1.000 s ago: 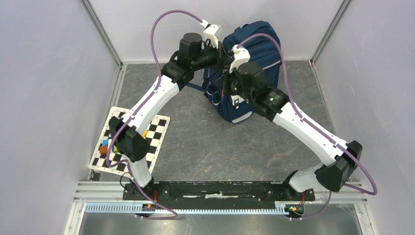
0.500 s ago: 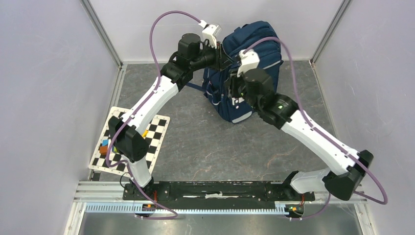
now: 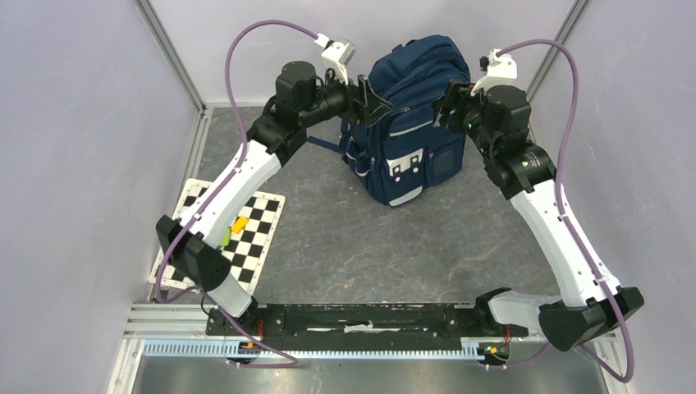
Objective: Pack the student bag
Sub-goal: Zip the student bag at the center of the board.
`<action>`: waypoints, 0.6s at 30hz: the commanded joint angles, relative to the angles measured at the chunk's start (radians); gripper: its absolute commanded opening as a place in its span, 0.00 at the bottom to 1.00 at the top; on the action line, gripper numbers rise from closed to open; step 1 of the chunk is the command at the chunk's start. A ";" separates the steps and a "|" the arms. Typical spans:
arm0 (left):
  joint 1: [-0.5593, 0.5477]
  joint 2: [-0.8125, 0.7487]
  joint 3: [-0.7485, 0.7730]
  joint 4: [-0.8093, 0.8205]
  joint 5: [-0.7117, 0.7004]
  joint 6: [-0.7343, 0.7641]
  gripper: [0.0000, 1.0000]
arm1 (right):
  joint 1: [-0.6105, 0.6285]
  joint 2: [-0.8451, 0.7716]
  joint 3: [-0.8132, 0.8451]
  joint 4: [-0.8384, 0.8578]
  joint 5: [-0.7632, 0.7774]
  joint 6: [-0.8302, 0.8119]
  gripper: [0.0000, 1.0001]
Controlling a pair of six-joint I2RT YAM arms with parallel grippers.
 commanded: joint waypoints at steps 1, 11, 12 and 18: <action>-0.009 -0.097 -0.063 0.075 0.036 -0.001 0.79 | -0.039 -0.023 -0.063 0.037 -0.090 0.005 0.73; -0.009 -0.096 -0.079 -0.015 -0.125 -0.034 0.68 | -0.042 0.058 0.021 0.170 -0.474 -0.129 0.69; -0.006 -0.081 -0.067 -0.027 -0.124 -0.034 0.67 | -0.040 0.060 0.024 0.179 -0.487 -0.127 0.70; 0.011 -0.032 -0.044 0.000 -0.105 -0.048 0.52 | -0.027 0.106 0.043 0.191 -0.541 -0.103 0.69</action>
